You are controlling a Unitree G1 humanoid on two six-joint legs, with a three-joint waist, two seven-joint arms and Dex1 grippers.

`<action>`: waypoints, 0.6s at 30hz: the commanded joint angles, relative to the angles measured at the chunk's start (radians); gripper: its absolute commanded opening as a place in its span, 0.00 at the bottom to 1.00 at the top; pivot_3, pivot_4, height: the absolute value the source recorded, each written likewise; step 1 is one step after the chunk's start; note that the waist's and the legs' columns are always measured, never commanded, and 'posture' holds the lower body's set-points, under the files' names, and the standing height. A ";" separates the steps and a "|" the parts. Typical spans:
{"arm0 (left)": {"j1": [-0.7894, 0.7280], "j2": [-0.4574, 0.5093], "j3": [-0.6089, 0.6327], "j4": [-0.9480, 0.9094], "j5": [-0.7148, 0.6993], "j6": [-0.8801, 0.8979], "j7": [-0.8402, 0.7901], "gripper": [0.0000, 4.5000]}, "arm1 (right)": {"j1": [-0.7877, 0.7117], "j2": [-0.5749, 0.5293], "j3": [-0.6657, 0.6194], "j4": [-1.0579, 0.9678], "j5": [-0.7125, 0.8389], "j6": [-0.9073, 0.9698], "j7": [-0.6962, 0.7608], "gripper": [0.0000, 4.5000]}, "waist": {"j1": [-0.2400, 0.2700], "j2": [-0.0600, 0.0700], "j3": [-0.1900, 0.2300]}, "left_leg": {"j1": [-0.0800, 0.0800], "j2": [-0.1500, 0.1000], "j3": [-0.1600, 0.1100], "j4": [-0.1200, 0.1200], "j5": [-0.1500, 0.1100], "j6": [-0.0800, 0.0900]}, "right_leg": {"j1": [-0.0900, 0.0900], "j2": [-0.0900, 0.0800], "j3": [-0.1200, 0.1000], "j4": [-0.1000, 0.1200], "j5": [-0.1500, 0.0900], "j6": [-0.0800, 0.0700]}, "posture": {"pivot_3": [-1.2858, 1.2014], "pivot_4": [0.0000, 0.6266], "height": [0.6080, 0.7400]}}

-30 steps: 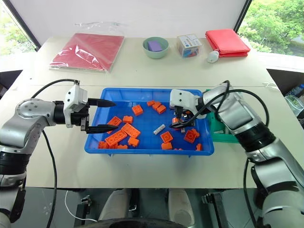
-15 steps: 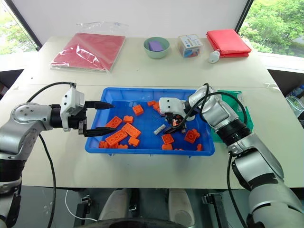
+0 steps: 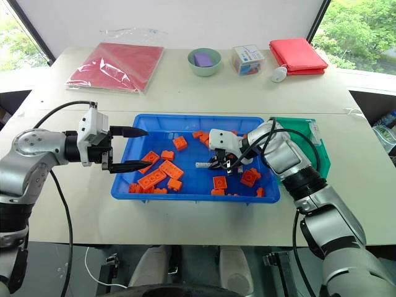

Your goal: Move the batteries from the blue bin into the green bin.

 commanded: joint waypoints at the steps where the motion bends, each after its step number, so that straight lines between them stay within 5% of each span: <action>1: -0.016 -0.001 0.005 -0.001 0.000 -0.015 -0.004 1.00 | 0.001 -0.037 -0.211 -0.180 0.100 0.197 -0.106 0.01 | 0.000 0.000 0.000 | 0.000 0.000 0.000 0.000 0.000 0.000 | 0.000 0.000 0.000 0.000 0.000 0.000 | 0.52 0.24 0.97; 7: -0.031 -0.014 -0.010 0.029 0.012 -0.032 -0.018 1.00 | 0.116 -0.185 -0.511 -0.323 0.166 0.439 -0.260 0.01 | 0.008 0.000 0.000 | 0.000 -0.001 -0.001 0.000 0.000 0.000 | 0.001 -0.002 -0.001 -0.001 -0.001 -0.002 | 0.52 0.24 0.97; 18: -0.085 -0.053 -0.045 0.094 0.040 -0.069 -0.045 1.00 | 0.412 -0.300 -0.708 -0.435 0.238 0.513 -0.371 0.01 | -0.006 0.000 0.000 | 0.001 0.000 -0.002 0.000 0.000 0.000 | 0.001 0.000 0.000 -0.001 -0.001 -0.002 | 0.52 0.24 0.97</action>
